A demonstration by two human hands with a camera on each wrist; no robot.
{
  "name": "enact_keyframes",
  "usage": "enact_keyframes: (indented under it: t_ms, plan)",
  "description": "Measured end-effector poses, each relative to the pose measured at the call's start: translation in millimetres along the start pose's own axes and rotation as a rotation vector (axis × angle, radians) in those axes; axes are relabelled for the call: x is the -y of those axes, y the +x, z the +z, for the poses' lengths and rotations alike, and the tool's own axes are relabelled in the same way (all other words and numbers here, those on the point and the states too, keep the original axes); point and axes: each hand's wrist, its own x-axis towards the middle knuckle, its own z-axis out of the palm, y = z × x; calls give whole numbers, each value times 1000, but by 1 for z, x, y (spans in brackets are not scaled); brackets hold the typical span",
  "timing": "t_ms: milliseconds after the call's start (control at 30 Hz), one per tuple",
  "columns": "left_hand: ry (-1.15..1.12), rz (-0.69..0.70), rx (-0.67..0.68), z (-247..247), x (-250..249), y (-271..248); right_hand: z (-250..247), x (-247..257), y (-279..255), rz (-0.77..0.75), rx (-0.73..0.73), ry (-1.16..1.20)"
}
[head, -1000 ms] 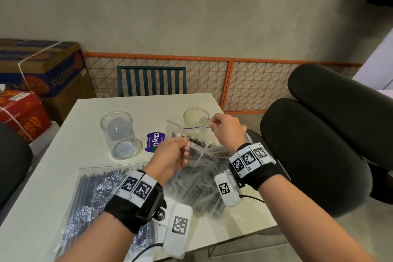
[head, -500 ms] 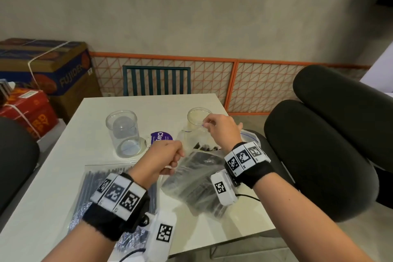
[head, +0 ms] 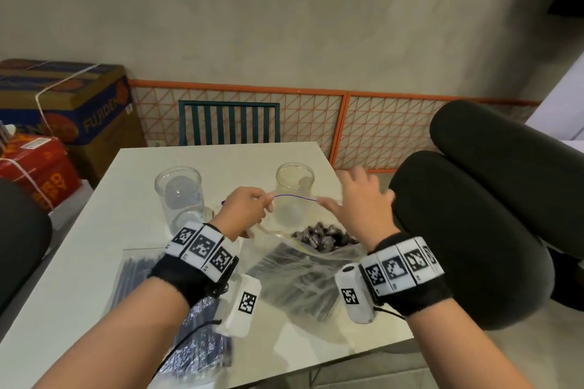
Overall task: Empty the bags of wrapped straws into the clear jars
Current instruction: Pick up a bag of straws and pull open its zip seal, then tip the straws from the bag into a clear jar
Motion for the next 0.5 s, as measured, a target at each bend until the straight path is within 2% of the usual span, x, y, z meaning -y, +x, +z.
enact_keyframes:
  t_ms: [67, 167, 233, 300, 367, 433, 500]
  plan:
    - [-126, -68, 18, 3, 7, 2, -3, -22, -10, 187, 47, 77]
    - [-271, -157, 40, 8, 15, 6, 9, -41, -13, 215, 80, 445]
    - [-323, -244, 49, 12, 16, 11, 19, -44, -12, 297, 97, 734]
    - [-406, -367, 107, 19, 17, 13, 28, -43, -8, 487, 214, 1089]
    - [-588, -463, 147, 26, 21, 14, 40, -41, -3, 675, 336, 1321]
    - [-767, -499, 132, 32, 27, 14, 51, -39, 3, 759, 400, 1416]
    - [-709, -486, 130, 31, 35, 13, 57, -36, 8, 821, 410, 1598]
